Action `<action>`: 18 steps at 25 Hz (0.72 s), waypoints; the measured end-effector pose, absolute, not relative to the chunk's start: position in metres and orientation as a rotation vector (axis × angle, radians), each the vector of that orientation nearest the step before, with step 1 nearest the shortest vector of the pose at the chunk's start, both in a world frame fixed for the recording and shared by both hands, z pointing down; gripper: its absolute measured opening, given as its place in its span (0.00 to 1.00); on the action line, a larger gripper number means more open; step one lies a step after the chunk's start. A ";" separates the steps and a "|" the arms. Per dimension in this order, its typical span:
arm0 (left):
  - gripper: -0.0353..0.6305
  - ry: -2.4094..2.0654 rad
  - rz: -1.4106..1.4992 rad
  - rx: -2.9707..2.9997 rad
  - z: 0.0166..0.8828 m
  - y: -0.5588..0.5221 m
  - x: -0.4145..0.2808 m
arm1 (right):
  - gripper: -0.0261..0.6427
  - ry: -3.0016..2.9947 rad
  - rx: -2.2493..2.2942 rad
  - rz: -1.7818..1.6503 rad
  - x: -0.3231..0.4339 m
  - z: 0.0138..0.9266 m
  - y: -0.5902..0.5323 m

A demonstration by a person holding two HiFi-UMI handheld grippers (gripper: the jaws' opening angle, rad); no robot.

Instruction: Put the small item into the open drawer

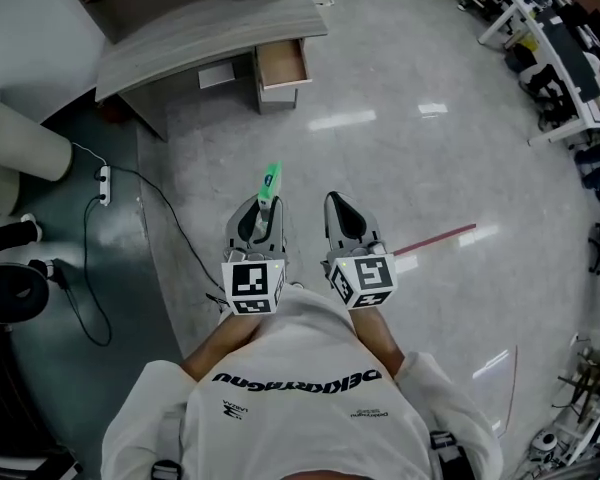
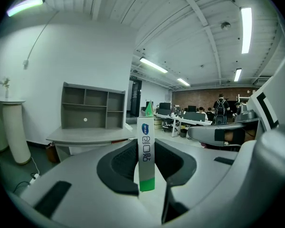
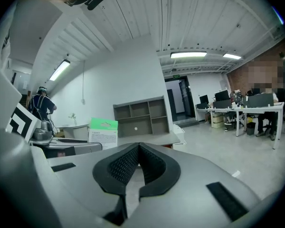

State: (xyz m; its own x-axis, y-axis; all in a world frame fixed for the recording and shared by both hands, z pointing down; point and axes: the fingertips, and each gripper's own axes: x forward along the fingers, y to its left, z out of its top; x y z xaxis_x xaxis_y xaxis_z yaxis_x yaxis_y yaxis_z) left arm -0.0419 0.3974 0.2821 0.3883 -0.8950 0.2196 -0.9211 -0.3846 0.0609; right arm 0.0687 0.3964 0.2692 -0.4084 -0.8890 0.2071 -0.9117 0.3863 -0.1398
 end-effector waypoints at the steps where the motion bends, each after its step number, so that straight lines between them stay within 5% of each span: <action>1: 0.21 -1.632 0.219 2.469 0.282 0.384 -0.041 | 0.08 -2.530 1.649 0.350 0.069 0.269 0.383; 18: 0.21 -1.536 0.237 2.509 0.279 0.141 -0.055 | 0.08 -2.474 1.689 0.356 0.046 0.260 0.143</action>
State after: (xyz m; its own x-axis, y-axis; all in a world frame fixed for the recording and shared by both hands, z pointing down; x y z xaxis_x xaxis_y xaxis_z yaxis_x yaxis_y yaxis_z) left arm -0.0554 0.1415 0.2791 0.4506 -0.8615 0.2339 -0.8919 -0.4454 0.0780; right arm 0.0459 0.1429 0.2602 -0.3673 -0.9002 0.2339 -0.9297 0.3474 -0.1228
